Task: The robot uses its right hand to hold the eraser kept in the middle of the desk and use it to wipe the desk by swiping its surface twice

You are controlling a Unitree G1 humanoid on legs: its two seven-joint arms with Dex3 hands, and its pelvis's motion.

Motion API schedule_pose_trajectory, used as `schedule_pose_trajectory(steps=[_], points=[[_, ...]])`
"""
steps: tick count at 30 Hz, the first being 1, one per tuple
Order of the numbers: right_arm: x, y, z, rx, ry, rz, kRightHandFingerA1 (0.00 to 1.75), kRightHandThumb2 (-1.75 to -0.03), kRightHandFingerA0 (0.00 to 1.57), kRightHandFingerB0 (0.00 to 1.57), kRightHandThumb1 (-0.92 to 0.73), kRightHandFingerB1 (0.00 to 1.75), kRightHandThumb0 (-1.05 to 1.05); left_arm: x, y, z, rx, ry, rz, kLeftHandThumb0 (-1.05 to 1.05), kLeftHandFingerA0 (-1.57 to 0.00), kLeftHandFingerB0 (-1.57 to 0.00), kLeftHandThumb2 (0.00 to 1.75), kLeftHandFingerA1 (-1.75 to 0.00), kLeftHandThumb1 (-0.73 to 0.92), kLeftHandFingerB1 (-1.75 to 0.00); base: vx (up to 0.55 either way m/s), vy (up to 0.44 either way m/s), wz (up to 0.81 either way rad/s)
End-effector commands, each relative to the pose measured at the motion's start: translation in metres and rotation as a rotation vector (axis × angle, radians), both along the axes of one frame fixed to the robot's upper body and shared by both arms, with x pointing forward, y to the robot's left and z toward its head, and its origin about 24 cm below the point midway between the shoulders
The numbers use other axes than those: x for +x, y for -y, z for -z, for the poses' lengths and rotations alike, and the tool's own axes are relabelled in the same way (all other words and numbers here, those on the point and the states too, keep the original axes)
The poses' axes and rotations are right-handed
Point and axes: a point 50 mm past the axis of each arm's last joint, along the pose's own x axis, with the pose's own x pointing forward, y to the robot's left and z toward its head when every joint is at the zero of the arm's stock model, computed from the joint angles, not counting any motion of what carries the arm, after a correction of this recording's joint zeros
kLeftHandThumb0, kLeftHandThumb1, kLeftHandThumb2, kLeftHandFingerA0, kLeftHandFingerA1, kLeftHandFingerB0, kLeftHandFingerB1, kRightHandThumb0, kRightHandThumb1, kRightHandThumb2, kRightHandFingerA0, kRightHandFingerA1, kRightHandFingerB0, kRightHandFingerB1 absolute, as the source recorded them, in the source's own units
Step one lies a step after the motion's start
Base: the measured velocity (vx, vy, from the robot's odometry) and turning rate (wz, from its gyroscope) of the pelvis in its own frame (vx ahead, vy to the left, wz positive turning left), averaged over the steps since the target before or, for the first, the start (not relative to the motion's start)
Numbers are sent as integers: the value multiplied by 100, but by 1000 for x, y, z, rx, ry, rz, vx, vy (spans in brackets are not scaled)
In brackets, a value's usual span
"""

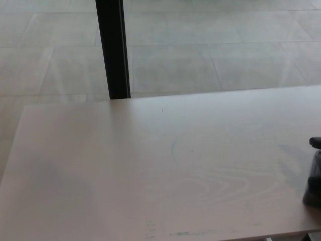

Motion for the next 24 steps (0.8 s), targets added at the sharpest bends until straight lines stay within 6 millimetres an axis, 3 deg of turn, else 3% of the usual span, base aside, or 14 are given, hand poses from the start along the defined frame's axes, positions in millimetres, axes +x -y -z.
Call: schedule_pose_trajectory(steps=[1,3,5,6,8,9,11,13,15,16,17,18,23,24], points=[[4,18,-32,43,-3,-65,37,-63,38,13,-74,25,-72,-1,-6,-6,19,22,-6,-42,-81,-69,59,-84,63,-70,0,0,0],[4,27,-52,30,66,-85,49,-96,28,6,-61,32,-80,-1,-7,-6,24,11,1,-42,-82,-67,59,-83,64,-68,0,0,0],[2,35,-77,62,172,-97,34,-64,26,8,-78,22,-83,-4,-8,-6,31,4,-2,-43,-79,-63,60,-81,66,-66,0,0,0],[0,39,-86,64,207,-89,47,-102,22,5,-66,24,-89,-4,-8,-7,33,5,1,-43,-79,-64,59,-82,65,-67,0,0,0],[-4,45,-99,100,257,-81,35,-65,30,11,-79,24,-85,-4,-8,-7,34,7,5,-43,-79,-63,59,-81,65,-66,0,0,0],[-10,56,-116,104,315,-52,47,-103,23,7,-66,32,-91,-5,-8,-6,27,14,-7,-45,-80,-63,89,-85,45,-74,0,0,0],[-17,64,-124,97,337,-48,34,-66,30,12,-82,23,-83,-6,-9,-7,28,13,-10,-46,-80,-63,89,-85,45,-74,0,0,0],[-33,85,-140,80,375,-6,50,-103,23,5,-66,36,-82,-7,-11,-7,35,-3,-1,-44,-83,-69,59,-82,64,-68,0,0,0],[-58,112,-156,85,431,75,37,-66,43,26,-84,29,-78,-8,-11,-8,29,7,-21,-47,-78,-61,91,-84,47,-72,0,0,0],[-68,123,-162,104,459,116,39,-66,52,34,-82,32,-80,-8,-12,-8,27,7,-19,-42,-78,-65,59,-82,64,-67,0,0,0],[-79,133,-166,124,488,164,55,-103,49,32,-63,48,-80,-8,-12,-8,27,3,-17,-46,-79,-60,91,-85,47,-72,0,0,0],[-91,142,-171,131,502,212,45,-64,67,48,-78,39,-83,-10,-12,-8,31,-4,-17,-47,-78,-60,91,-85,47,-72,0,0,0],[-156,188,-165,145,519,458,55,-64,91,58,-76,50,-77,-11,-13,-8,32,-1,-19,-43,-80,-67,59,-80,64,-68,0,0,0],[-170,194,-159,144,517,508,57,-64,93,61,-76,51,-78,-11,-13,-8,32,-2,-21,-47,-80,-61,91,-84,48,-72,0,0,0]])
